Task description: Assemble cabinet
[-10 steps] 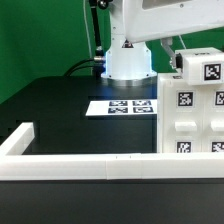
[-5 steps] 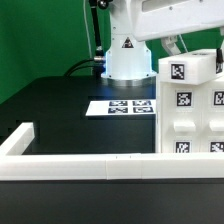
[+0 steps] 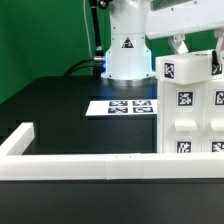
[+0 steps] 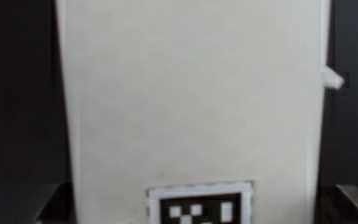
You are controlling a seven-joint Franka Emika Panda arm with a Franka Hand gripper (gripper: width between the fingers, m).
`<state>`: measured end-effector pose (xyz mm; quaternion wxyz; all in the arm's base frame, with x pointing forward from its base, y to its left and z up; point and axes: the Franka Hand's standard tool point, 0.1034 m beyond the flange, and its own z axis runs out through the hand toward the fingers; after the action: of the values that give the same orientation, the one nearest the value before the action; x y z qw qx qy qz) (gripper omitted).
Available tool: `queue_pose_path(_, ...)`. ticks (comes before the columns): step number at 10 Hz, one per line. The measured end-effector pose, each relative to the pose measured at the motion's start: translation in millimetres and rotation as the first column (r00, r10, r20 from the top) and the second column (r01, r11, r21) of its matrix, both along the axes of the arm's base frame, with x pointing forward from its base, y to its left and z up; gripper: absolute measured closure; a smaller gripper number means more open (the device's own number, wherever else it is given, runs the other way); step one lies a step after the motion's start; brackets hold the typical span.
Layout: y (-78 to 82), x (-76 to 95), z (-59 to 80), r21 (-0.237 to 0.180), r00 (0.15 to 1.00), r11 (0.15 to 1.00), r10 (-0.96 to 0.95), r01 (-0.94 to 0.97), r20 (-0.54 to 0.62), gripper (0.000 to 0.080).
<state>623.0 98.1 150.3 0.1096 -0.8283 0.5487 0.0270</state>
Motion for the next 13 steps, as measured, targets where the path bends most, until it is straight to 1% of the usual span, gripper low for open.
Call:
queue_pose_path(1,-0.1,2.1,-0.2,0.017,0.994,0.994,-0.11,0.11,0.003,0.0246)
queue_pose_path(2,-0.2,2.5,-0.4,0.042,0.98,0.979,-0.199,0.199,-0.005,0.0246)
queue_pose_path(3,0.3,2.8,-0.5,0.071,0.945,0.943,-0.325,0.326,-0.029,0.0246)
queue_pose_path(4,0.8,3.3,-0.3,0.075,0.932,0.929,-0.36,0.362,-0.037,0.0246)
queue_pose_path(6,0.9,3.3,-0.3,0.075,0.932,0.929,-0.361,0.363,-0.037,0.0246)
queue_pose_path(8,1.1,2.9,-1.4,0.075,0.932,0.929,-0.361,0.363,-0.039,0.0164)
queue_pose_path(9,1.7,2.8,-1.1,0.075,0.932,0.929,-0.36,0.362,-0.038,0.0164)
queue_pose_path(10,4.3,3.1,3.0,0.078,0.934,0.931,-0.355,0.357,-0.033,0.0152)
queue_pose_path(11,4.8,3.9,13.8,0.086,0.938,0.934,-0.346,0.346,-0.018,0.0151)
queue_pose_path(12,4.9,4.6,28.0,0.1,0.939,0.935,-0.343,0.342,-0.001,0.0151)
queue_pose_path(13,5.2,5.8,36.4,0.11,0.94,0.935,-0.341,0.338,0.011,0.0151)
